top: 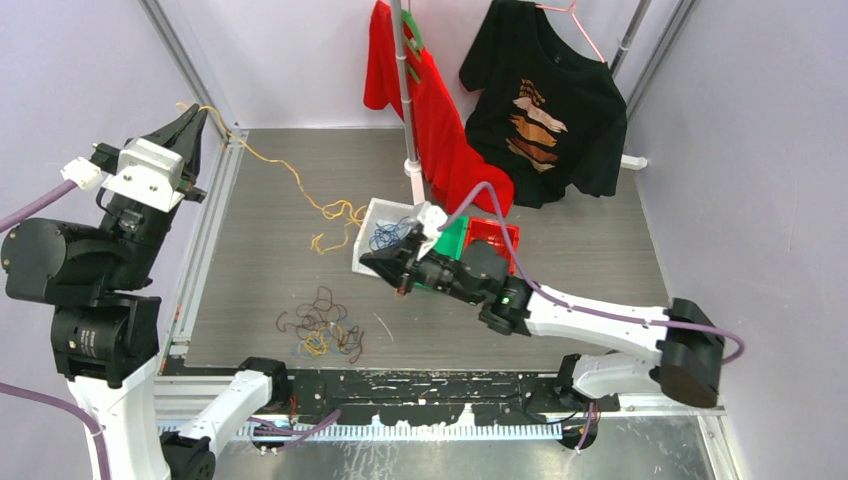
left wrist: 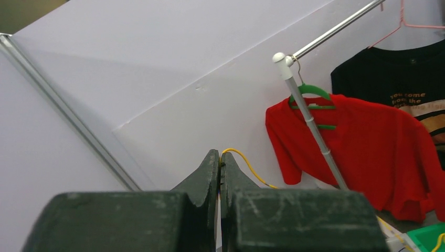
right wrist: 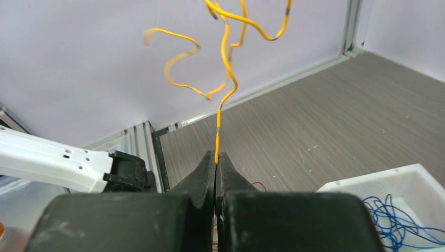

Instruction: Untangle the cables

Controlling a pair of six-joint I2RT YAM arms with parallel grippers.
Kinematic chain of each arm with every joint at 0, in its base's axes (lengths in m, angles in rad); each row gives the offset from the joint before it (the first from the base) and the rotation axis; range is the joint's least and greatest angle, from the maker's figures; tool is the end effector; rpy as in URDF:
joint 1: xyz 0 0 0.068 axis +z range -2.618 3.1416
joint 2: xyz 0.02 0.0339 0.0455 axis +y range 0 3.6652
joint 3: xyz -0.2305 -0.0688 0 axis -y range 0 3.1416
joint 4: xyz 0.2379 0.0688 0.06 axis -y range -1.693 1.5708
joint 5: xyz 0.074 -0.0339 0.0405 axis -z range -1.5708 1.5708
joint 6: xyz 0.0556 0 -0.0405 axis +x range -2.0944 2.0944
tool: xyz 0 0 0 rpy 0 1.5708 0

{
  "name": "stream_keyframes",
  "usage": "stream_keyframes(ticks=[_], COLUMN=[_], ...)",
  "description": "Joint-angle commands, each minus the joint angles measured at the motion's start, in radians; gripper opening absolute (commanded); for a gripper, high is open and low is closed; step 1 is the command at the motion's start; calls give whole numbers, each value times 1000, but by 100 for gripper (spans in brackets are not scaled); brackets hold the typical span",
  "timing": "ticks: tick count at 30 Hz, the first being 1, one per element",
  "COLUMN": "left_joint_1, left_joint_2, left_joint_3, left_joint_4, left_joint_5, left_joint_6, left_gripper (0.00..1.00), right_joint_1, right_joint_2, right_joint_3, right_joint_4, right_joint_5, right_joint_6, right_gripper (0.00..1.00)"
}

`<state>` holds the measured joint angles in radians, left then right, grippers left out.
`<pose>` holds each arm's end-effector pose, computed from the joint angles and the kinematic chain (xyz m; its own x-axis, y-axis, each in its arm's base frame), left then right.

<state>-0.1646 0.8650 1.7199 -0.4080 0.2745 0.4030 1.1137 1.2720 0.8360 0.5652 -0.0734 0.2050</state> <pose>0.0926 -0.0307 0.5629 0.5486 0.2915 -0.7836 0.1997 0.8644 0.4614 0.1382 0.2903 0.3044 -0.1330 0.1895 -0.9728 -0.9192 0.3435 0.1926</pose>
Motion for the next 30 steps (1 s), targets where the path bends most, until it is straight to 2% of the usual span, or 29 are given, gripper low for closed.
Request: stream_keyframes(ticks=[1,14,20,30], left_joint_1=[-6,-6,-5,-6], left_joint_2=[-18,-89,-99,-98], left_joint_3=[-26,-114,-105,-90], left_joint_4=[58,-24,3,130], left_joint_5=[-95,8,-79,-199], left_joint_6=[44,93,131,136], left_gripper=[0,0,0,0], right_joint_1=[5,-2,-25,-111], right_joint_2=[-154,-407,-486,-536], right_joint_3=[-56,-58,-82,-120], right_joint_4=[80,-24,-92,-145], right_joint_5=[67,186,315,430], right_joint_6=[-23,-111,-174,-129], right_gripper=[1,1,1,1])
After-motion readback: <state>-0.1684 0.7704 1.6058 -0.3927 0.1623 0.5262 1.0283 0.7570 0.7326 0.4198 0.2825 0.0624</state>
